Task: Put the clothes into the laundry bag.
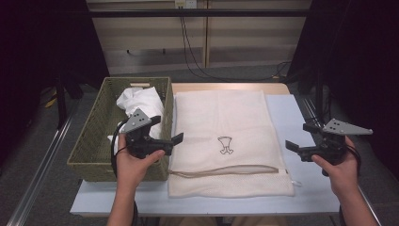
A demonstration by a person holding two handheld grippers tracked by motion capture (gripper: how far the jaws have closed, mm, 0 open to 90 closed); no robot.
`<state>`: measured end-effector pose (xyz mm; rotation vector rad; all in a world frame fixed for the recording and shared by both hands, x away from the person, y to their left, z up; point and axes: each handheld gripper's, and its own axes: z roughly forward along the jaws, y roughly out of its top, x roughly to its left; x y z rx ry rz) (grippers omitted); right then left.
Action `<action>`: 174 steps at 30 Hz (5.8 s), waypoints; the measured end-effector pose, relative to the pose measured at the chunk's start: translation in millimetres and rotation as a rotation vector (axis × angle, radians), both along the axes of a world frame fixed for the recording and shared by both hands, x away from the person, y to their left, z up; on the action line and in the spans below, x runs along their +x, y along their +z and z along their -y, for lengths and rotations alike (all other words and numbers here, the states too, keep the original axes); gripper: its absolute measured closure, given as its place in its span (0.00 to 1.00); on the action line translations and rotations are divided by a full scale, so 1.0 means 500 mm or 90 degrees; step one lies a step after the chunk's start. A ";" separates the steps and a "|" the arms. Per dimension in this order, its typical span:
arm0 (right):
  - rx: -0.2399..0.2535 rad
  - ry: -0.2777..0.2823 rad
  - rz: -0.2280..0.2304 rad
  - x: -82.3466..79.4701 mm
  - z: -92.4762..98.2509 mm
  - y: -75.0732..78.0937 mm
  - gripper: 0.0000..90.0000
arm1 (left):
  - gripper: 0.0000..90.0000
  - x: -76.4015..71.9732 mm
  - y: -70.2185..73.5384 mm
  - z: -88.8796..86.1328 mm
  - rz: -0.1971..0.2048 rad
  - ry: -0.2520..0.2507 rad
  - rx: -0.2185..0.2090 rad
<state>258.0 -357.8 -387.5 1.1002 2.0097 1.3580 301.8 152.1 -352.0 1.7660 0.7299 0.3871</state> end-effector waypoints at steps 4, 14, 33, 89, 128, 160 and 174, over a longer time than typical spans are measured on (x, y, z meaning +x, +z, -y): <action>0.004 0.008 -0.006 0.008 -0.007 -0.005 0.00 | 0.00 -0.002 -0.001 -0.007 -0.005 0.001 -0.008; -0.027 0.032 -0.017 0.027 -0.044 -0.015 0.00 | 0.00 -0.005 -0.008 -0.020 -0.016 0.009 0.008; -0.096 0.142 -0.082 0.050 -0.162 -0.077 0.02 | 0.00 -0.003 -0.018 -0.023 -0.034 0.015 0.010; -0.168 0.259 -0.137 0.100 -0.295 -0.194 0.78 | 0.00 0.004 -0.022 -0.018 -0.042 0.028 0.012; -0.110 0.234 -0.178 0.203 -0.292 -0.118 0.96 | 0.01 0.014 -0.018 -0.030 -0.054 0.040 0.014; -0.083 0.191 -0.157 0.271 -0.273 -0.032 0.96 | 0.00 0.084 0.010 -0.116 -0.109 0.135 0.090; -0.085 0.198 -0.155 0.267 -0.276 -0.031 0.96 | 0.00 0.178 -0.028 -0.127 -0.192 0.201 0.175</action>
